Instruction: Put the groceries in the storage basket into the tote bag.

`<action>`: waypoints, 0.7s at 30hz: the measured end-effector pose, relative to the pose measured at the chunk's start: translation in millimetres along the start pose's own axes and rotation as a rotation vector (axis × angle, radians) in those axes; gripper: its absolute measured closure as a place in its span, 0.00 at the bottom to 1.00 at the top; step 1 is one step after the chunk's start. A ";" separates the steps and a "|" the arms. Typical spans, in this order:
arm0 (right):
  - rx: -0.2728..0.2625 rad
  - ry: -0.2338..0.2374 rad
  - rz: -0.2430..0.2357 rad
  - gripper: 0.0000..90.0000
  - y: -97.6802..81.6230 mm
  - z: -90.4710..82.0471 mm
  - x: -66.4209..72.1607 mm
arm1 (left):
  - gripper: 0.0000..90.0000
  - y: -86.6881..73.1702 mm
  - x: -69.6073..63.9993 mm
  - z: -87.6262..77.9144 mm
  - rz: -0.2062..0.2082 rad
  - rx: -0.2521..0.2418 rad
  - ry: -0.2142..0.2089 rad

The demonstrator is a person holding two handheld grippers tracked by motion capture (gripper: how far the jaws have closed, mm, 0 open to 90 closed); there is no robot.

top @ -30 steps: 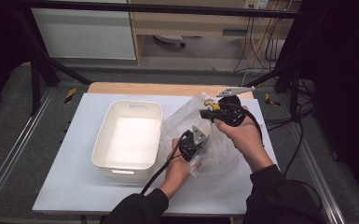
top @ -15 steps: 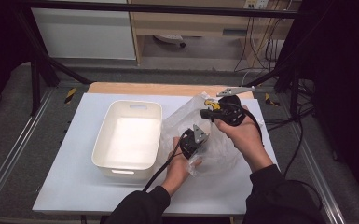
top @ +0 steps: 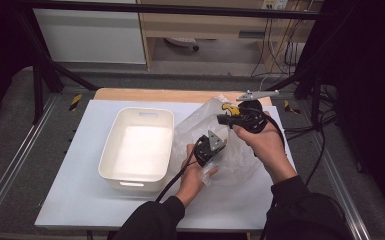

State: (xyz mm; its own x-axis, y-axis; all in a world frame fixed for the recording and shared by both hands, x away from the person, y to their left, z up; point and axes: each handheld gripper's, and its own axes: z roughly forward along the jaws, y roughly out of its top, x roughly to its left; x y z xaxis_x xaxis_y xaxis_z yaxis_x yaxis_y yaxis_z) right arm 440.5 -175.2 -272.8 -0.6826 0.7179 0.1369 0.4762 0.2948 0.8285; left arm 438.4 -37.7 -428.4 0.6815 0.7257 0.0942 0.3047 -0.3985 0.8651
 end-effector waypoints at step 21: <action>0.040 -0.006 0.007 1.00 -12.6 9.1 -2.5 | 0.78 -18.5 5.4 25.4 -0.034 0.102 -0.064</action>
State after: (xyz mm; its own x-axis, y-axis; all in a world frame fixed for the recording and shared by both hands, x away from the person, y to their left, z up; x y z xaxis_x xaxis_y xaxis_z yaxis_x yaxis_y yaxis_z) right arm 441.3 -175.0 -288.5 -0.6759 0.7237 0.1391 0.5030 0.3150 0.8049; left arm 453.3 -40.7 -456.4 0.7098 0.7037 0.0311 0.3925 -0.4318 0.8121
